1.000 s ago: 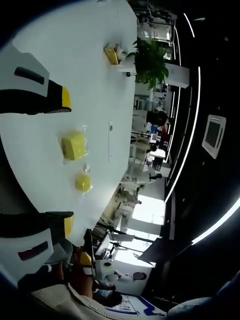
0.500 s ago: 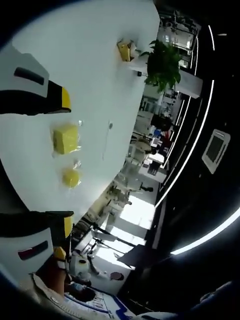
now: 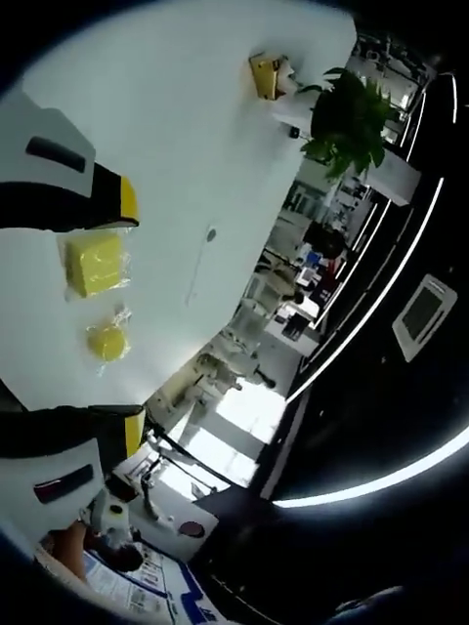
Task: Compare the silicone blocks by pressing each to a similar depth, holding the contact briefly, and releasing to observe deformation and rebound differences across the visible hardness samples.
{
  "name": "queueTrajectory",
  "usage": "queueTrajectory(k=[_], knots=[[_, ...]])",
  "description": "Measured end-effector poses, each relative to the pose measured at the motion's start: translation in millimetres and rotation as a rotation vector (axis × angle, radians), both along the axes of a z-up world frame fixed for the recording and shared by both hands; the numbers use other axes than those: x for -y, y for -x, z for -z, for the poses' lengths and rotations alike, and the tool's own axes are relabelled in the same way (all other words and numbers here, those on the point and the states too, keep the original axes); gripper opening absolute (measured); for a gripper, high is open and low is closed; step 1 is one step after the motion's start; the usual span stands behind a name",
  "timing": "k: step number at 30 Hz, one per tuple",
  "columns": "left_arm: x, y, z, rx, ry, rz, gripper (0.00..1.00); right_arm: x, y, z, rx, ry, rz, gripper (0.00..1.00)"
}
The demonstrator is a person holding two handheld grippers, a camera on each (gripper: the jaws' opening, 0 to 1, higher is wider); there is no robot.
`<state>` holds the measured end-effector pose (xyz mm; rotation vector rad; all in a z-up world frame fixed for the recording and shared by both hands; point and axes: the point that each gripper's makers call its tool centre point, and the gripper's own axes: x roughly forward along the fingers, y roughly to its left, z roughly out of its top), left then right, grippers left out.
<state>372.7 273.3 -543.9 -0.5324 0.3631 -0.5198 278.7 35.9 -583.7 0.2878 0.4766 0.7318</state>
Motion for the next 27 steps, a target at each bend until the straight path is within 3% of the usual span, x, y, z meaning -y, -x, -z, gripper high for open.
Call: queueTrajectory(k=[8,15,27], knots=[[3.7,-37.2,31.7,-0.073,0.020,0.031,0.73,1.2,-11.7,5.6,-0.028,0.026,-0.001,0.91],[9.6,-63.3,66.2,-0.185,0.081,0.054,0.72,2.5,-23.4,13.2,-0.055,0.038,0.011,0.91],[17.7,-89.2,124.4,-0.304,0.087,0.109,0.67,-6.8,-29.9,36.7,-0.129,0.055,0.002,0.91]])
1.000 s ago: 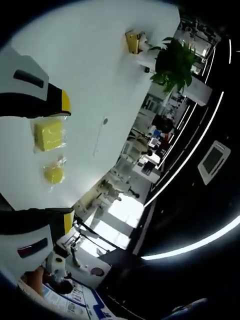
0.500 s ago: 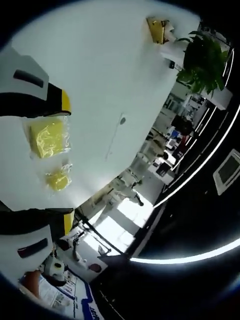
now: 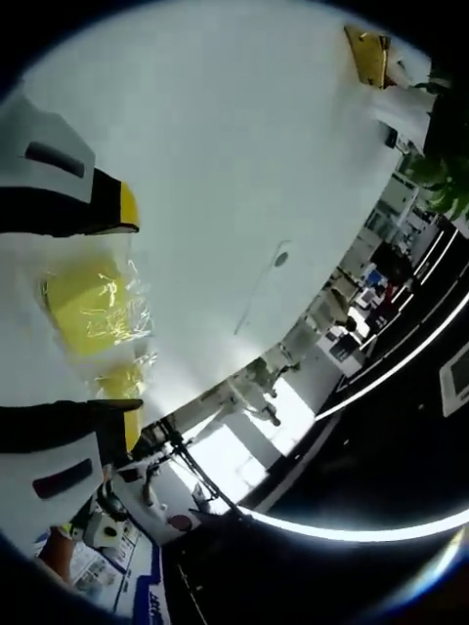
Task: Compare the silicone blocks by pressing each to a similar depth, holding the contact briefly, and releasing to observe deformation and rebound differences across the visible hardness samples.
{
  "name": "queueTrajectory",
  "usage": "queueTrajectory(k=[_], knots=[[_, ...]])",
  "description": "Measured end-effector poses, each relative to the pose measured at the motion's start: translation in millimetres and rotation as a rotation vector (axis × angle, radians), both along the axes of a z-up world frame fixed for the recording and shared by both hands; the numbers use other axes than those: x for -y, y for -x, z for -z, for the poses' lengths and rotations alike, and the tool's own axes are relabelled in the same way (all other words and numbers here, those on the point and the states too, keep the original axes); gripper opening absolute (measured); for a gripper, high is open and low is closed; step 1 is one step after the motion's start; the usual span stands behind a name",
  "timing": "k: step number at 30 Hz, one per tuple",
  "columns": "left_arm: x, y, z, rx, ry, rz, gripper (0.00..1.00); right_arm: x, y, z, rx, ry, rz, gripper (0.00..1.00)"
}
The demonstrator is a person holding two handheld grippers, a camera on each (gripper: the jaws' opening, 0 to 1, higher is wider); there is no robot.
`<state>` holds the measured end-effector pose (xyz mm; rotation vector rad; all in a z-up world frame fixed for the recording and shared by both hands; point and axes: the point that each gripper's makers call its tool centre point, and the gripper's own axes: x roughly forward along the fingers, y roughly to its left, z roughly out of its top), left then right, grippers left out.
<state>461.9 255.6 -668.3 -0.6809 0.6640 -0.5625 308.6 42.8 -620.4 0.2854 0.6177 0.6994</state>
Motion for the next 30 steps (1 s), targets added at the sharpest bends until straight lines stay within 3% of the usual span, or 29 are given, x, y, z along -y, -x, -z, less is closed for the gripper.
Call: queueTrajectory(k=[6,12,16,24,30], knots=[[4.2,-16.3,25.9,-0.042,0.038,-0.001,0.65,2.0,-1.7,7.1,-0.031,0.014,0.006,0.90],[13.8,-22.7,40.4,-0.077,0.117,-0.004,0.49,7.6,-3.7,11.3,-0.051,0.021,0.024,0.90],[17.5,-21.1,45.0,-0.088,0.136,0.005,0.39,9.4,-3.5,15.7,-0.068,0.030,0.033,0.89],[9.2,-23.6,50.6,-0.135,0.286,-0.075,0.18,9.2,-5.9,18.3,-0.077,0.033,0.035,0.89],[10.0,-22.6,54.2,-0.143,0.295,-0.067,0.07,10.2,-5.7,22.1,-0.089,0.038,0.037,0.89]])
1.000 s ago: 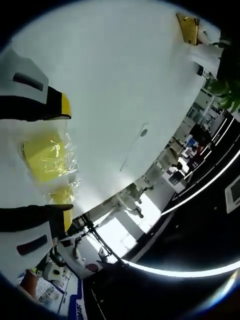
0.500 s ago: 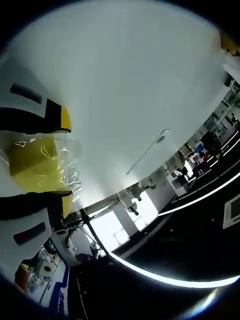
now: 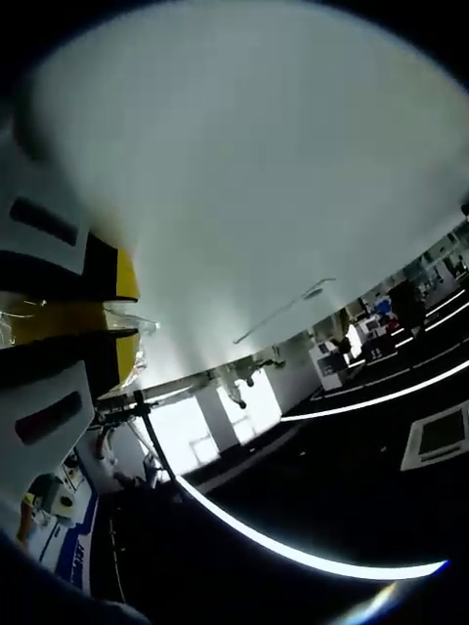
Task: Compare the silicone blocks by pressing each to a similar depth, holding the contact briefly, and releasing to observe deformation and rebound differences across the visible hardness samples.
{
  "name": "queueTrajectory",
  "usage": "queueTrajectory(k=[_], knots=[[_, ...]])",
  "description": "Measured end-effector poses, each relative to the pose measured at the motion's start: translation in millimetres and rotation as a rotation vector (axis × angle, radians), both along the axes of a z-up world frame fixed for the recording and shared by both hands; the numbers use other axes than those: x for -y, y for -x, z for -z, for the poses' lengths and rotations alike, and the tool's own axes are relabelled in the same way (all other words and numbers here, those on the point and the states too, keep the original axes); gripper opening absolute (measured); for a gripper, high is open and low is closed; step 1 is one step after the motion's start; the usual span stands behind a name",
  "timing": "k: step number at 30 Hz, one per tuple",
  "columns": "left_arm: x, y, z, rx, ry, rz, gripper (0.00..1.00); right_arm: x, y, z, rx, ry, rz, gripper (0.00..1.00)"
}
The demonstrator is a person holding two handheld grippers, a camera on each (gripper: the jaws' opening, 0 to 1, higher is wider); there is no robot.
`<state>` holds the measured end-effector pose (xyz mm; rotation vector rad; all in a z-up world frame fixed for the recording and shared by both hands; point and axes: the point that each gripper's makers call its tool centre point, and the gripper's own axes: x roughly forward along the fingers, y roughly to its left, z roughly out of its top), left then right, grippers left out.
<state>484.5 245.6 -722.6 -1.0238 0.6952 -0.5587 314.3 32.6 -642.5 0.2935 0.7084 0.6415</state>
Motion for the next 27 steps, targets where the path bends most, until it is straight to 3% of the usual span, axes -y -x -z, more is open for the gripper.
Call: queueTrajectory(k=[4,9,12,15,27], knots=[[0.8,-0.9,-0.8,0.016,-0.001,0.008,0.04,-0.4,-0.5,1.0,-0.002,-0.001,0.000,0.89],[9.2,2.9,-13.1,0.075,0.002,0.063,0.00,-1.4,-1.3,2.2,-0.003,-0.001,-0.006,0.88],[12.4,2.1,-19.7,0.080,0.000,0.075,0.00,-1.1,-1.8,2.5,-0.003,-0.002,-0.006,0.88],[14.2,3.4,-21.0,0.100,-0.054,0.105,0.00,-1.7,-2.4,1.4,0.002,-0.003,-0.008,0.89],[23.6,3.6,-64.5,0.204,-0.111,0.137,0.00,-1.7,-4.2,-16.9,0.066,-0.019,-0.014,0.89]])
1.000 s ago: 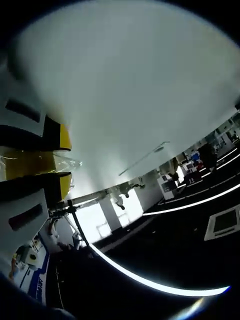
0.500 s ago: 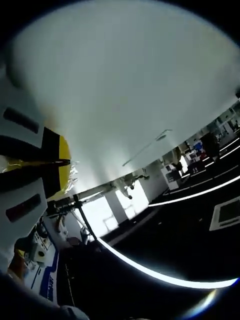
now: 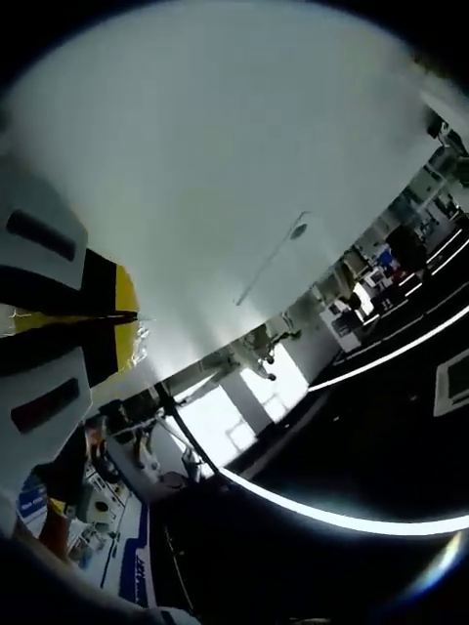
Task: Compare the silicone blocks by pressing each to a similar depth, holding the contact briefly, and releasing to observe deformation and rebound differences across the visible hardness samples.
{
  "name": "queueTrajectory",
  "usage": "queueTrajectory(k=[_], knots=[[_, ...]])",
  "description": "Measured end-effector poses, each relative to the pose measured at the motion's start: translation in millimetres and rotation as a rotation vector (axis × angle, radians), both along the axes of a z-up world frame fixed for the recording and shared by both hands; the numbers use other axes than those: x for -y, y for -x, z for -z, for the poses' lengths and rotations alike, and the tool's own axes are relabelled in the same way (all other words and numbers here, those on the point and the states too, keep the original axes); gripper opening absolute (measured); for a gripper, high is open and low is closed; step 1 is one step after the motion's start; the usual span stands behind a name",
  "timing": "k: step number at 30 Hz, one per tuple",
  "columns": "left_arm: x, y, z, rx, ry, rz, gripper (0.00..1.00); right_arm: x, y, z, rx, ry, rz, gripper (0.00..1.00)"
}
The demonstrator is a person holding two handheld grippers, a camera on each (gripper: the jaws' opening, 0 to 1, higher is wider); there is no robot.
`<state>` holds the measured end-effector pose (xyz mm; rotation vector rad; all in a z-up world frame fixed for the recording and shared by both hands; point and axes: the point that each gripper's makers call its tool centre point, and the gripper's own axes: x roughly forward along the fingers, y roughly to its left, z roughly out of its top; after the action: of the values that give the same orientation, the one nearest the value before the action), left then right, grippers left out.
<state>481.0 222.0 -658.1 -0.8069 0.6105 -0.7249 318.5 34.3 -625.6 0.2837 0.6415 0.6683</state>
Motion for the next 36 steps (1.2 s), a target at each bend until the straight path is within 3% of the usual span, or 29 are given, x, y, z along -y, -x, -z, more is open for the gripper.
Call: queueTrajectory(k=[7,11,18,21,29,36], knots=[[14.5,13.0,-29.0,0.083,-0.027,0.048,0.00,0.4,2.8,-21.8,0.078,-0.009,-0.012,0.89],[26.7,30.9,-45.7,0.129,-0.071,0.091,0.00,-0.2,6.8,-31.5,0.112,-0.012,-0.023,0.89],[35.5,55.4,-61.7,0.211,-0.208,0.137,0.00,-3.1,16.3,-55.4,0.212,-0.022,-0.065,0.88],[36.6,66.1,-77.0,0.219,-0.189,0.138,0.00,-4.1,18.2,-66.7,0.262,-0.020,-0.088,0.87],[42.9,89.8,-127.9,0.329,-0.223,0.174,0.00,-9.4,18.4,-97.6,0.392,0.015,-0.229,0.85],[51.9,108.9,-175.4,0.423,-0.254,0.215,0.00,-13.8,10.0,-133.5,0.461,0.057,-0.379,0.86]])
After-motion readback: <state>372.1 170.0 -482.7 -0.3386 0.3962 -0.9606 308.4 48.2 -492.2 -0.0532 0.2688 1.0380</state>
